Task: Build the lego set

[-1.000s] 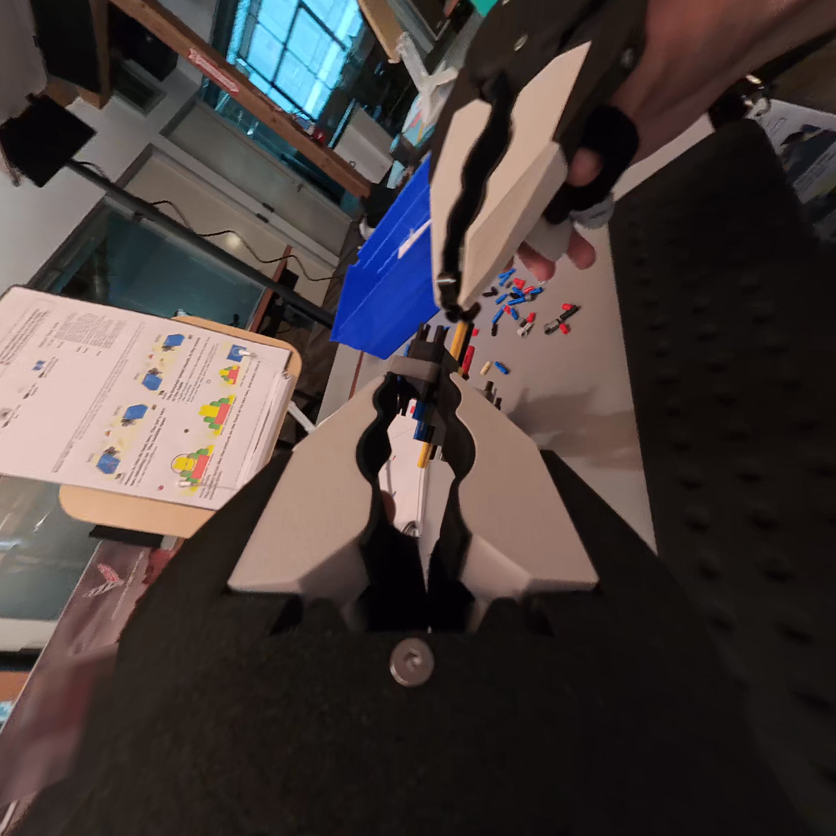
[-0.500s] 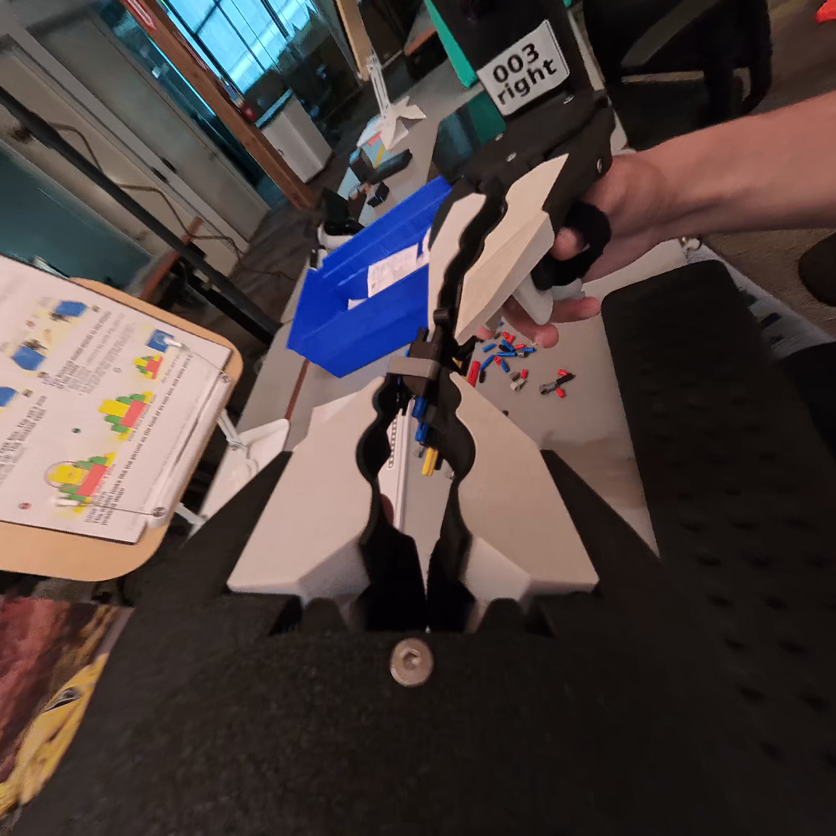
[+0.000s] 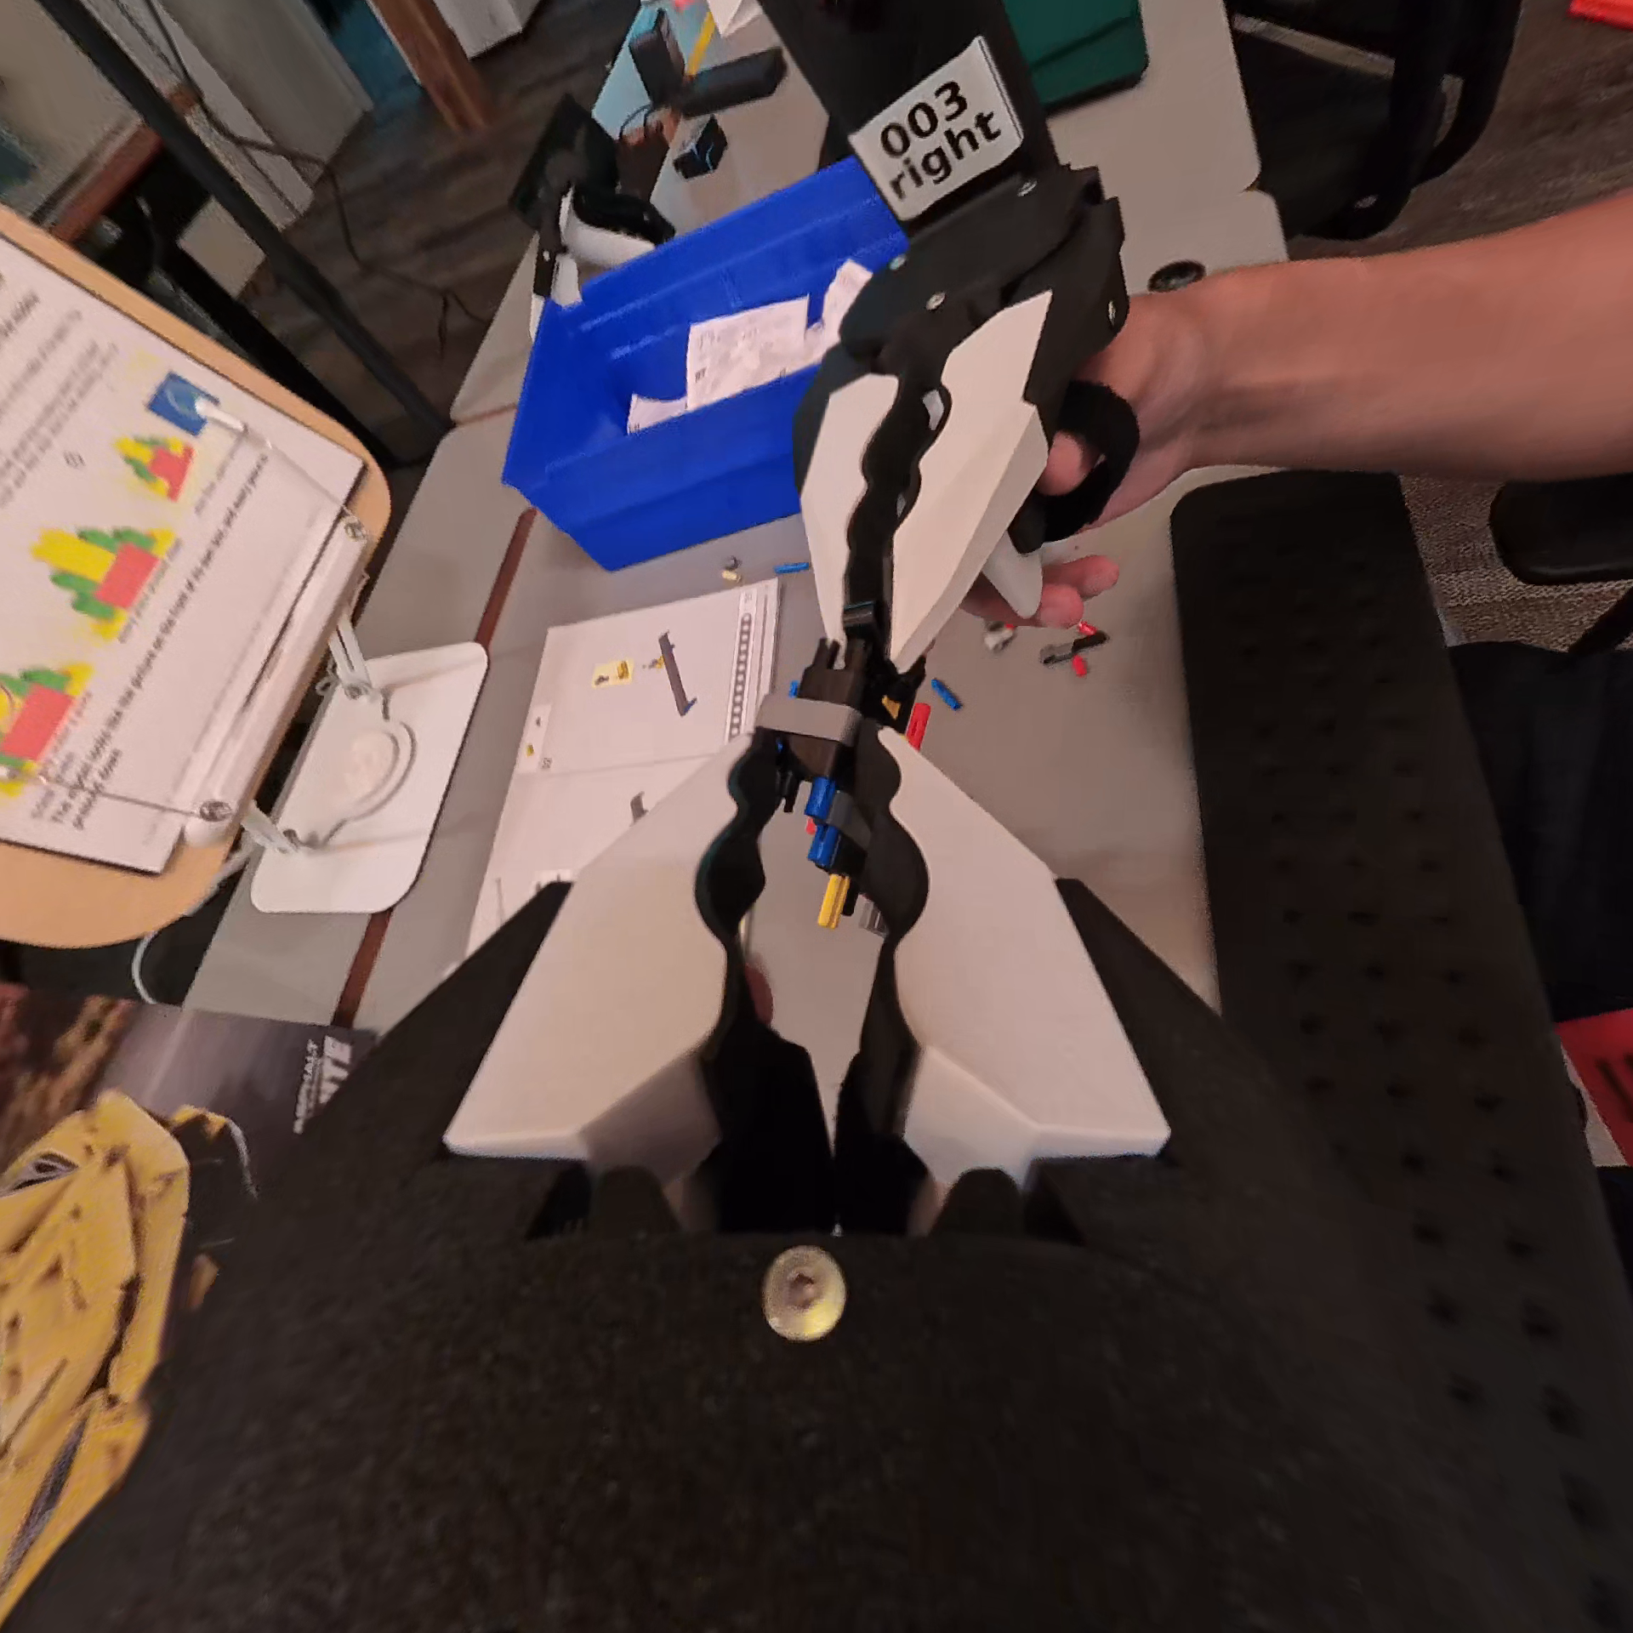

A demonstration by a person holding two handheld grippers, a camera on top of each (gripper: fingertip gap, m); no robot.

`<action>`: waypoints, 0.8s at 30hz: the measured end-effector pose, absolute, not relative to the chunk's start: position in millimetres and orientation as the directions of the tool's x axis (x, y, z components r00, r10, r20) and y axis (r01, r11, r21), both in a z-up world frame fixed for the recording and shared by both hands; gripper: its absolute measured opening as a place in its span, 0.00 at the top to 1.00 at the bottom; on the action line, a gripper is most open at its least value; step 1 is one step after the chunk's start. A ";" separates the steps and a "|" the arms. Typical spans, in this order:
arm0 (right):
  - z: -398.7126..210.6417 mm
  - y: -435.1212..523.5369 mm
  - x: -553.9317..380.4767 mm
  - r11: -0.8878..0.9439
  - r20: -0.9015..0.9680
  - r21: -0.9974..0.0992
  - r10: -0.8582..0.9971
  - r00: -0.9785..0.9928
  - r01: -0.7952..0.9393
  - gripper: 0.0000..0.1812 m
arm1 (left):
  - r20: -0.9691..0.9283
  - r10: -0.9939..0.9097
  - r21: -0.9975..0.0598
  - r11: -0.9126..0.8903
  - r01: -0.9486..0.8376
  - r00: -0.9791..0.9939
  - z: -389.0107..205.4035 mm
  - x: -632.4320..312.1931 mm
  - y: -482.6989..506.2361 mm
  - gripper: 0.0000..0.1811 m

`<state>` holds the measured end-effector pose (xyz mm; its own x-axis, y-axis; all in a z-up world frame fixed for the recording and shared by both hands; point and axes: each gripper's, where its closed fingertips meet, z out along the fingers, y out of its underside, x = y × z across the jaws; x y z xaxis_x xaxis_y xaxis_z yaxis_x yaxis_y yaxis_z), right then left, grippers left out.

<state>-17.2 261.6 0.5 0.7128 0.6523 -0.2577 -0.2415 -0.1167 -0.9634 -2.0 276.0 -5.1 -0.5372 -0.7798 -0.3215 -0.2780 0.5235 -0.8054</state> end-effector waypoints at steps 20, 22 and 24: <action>-9.6 257.7 20.5 -0.084 -0.268 -0.956 0.646 0.715 -0.283 0.96 | -0.161 -0.762 -0.921 0.345 -0.182 -0.628 -12.2 37.4 263.3 0.80; -10.2 257.8 19.2 -0.084 -0.261 -0.958 0.645 0.718 -0.273 0.96 | -0.166 -0.774 -0.929 0.331 -0.166 -0.611 -11.8 39.4 264.9 0.81; -10.7 258.1 17.5 -0.083 -0.253 -0.961 0.644 0.722 -0.263 0.96 | -0.165 -0.789 -0.938 0.310 -0.152 -0.591 -10.2 41.0 267.5 0.84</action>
